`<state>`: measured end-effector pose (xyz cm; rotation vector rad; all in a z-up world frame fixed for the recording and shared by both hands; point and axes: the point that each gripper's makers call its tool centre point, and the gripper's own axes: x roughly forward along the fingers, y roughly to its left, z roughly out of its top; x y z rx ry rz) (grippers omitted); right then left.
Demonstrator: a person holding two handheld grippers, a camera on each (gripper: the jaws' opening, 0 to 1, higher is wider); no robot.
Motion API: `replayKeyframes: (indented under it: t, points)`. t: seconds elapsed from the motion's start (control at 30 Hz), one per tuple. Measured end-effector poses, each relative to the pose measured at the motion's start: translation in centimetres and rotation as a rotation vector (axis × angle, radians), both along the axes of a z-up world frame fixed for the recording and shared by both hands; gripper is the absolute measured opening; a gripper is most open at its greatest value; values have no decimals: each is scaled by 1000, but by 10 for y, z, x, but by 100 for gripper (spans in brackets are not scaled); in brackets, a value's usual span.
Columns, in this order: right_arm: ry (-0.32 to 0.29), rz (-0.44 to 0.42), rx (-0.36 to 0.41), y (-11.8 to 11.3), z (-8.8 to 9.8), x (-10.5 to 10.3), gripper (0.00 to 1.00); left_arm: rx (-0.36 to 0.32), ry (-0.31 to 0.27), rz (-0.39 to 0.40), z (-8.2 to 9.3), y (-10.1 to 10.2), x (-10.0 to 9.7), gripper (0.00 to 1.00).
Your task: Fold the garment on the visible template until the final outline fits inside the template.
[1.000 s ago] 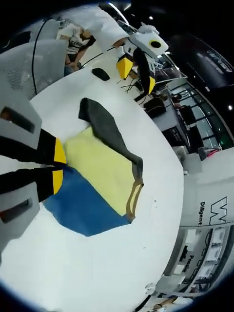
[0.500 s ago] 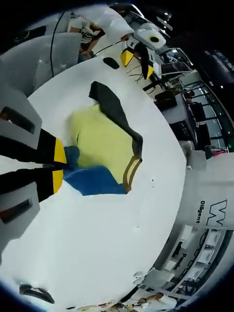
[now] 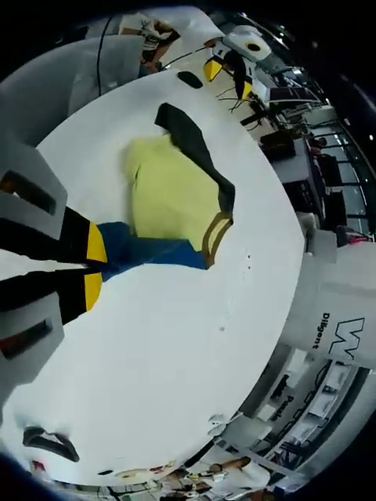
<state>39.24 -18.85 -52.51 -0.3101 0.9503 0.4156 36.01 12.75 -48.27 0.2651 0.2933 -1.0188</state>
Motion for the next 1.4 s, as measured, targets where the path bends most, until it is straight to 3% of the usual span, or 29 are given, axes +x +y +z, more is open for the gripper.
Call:
replayKeyframes:
  t: [0.37, 0.67, 1.4]
  points:
    - [-12, -49, -51, -45, 13, 25, 0, 7, 2, 16, 0, 2, 1, 36]
    - [24, -65, -109, -78, 7, 35, 0, 8, 0, 29, 1, 3, 2, 36]
    - [192, -104, -138, -127, -53, 31, 0, 38, 18, 85, -3, 9, 1, 36]
